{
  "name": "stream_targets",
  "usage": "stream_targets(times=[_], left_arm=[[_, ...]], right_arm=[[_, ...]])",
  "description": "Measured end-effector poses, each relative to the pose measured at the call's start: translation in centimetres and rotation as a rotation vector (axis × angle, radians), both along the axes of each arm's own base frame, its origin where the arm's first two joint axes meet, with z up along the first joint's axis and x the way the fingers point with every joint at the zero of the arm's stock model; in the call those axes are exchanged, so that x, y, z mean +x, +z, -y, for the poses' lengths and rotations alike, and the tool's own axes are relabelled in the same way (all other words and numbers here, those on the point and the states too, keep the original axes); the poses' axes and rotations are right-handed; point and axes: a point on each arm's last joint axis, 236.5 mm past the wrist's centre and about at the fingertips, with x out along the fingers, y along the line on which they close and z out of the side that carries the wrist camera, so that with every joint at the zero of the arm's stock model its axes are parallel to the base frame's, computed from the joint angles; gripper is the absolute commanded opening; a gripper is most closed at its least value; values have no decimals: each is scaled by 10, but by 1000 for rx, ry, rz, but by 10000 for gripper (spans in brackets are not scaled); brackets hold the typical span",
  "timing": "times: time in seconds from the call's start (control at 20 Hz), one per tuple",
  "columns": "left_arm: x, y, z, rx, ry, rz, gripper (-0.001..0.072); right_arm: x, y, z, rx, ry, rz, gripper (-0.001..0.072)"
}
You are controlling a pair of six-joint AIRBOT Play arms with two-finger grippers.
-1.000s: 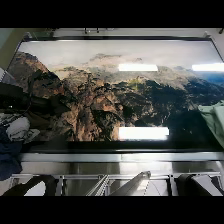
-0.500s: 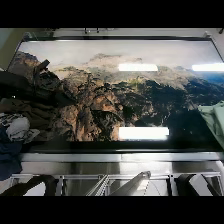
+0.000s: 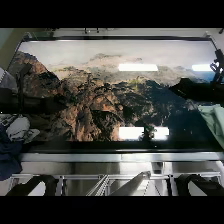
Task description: Fold the shirts.
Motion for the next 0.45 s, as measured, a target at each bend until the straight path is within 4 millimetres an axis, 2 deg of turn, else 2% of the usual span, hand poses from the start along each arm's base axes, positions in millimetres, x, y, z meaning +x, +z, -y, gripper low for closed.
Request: stream_targets(times=[0.25, 0.45], left_arm=[[-6, 13, -2, 11, 24, 68, 27], [-7, 26, -3, 20, 45, 127, 27]], right_arm=[[-4, 8, -25, 54, 44, 4, 18], [-6, 10, -31, 79, 54, 2, 18]])
